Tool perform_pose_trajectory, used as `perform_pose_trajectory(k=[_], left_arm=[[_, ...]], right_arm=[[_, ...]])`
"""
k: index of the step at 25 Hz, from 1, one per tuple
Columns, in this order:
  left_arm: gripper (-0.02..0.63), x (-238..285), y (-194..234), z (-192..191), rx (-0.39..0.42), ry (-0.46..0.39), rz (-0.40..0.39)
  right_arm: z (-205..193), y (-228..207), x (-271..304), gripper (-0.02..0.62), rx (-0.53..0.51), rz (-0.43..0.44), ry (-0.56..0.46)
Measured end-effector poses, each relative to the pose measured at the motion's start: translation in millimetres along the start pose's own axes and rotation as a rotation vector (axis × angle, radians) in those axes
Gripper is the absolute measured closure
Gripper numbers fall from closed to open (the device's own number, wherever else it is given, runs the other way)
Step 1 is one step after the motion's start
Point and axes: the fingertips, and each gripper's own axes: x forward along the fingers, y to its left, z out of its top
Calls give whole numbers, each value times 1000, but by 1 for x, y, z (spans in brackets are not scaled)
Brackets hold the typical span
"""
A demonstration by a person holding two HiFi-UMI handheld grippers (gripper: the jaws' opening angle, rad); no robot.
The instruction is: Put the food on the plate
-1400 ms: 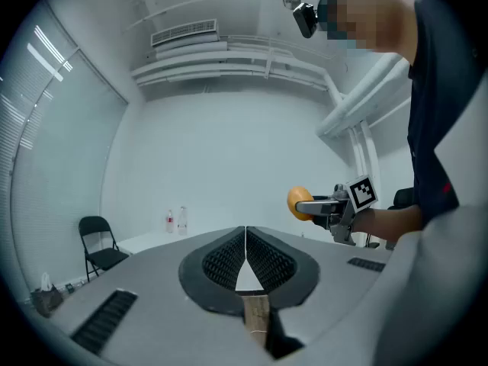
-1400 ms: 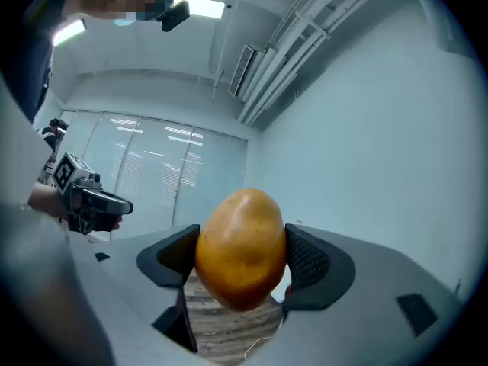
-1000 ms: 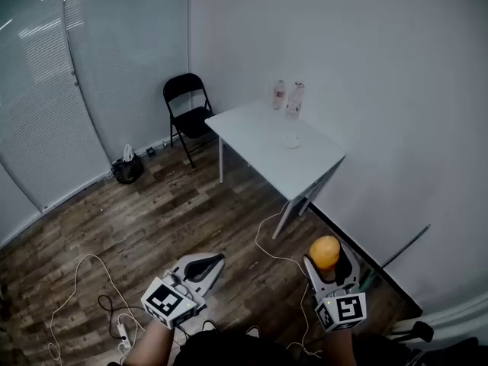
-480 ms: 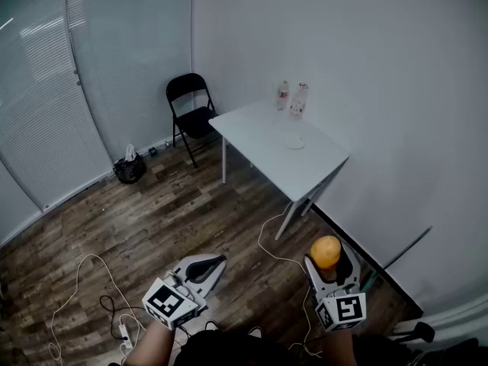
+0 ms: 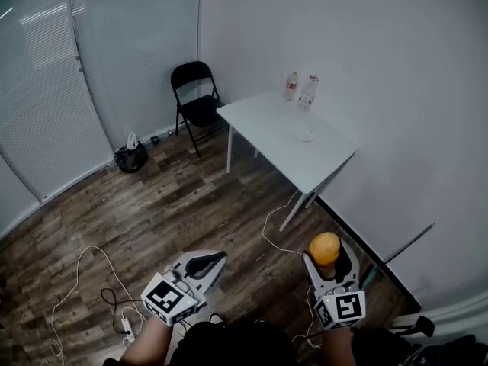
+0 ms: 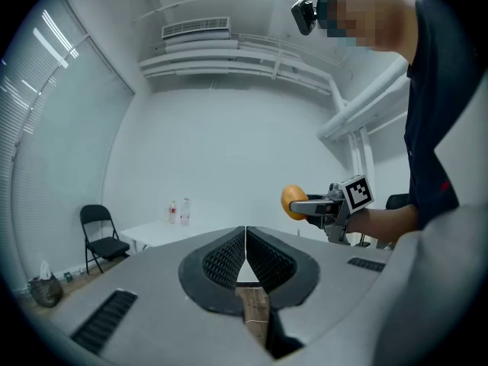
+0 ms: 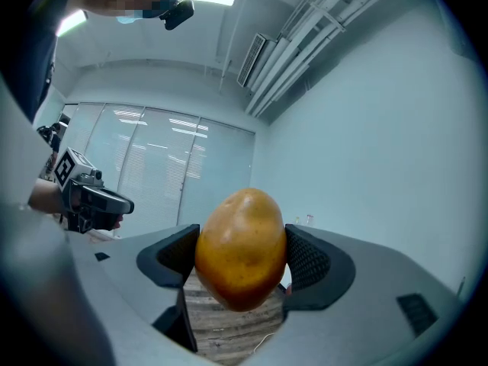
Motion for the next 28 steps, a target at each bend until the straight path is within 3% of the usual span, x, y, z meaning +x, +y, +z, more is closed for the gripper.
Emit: perform_pose_trajectory(k=[6, 12, 18, 28], left_arm=[[581, -19, 19, -15, -26, 27, -8], [583, -8, 37, -24, -48, 34, -27], [581, 26, 66, -22, -45, 30, -34], [581, 118, 116, 3, -14, 44, -12]], right_arm=[[-12, 33, 6, 236, -8, 12, 16], [-20, 32, 24, 236, -15, 8, 41], [-23, 10, 56, 236, -8, -3, 35], [-20, -66, 136, 236, 19, 12, -4]])
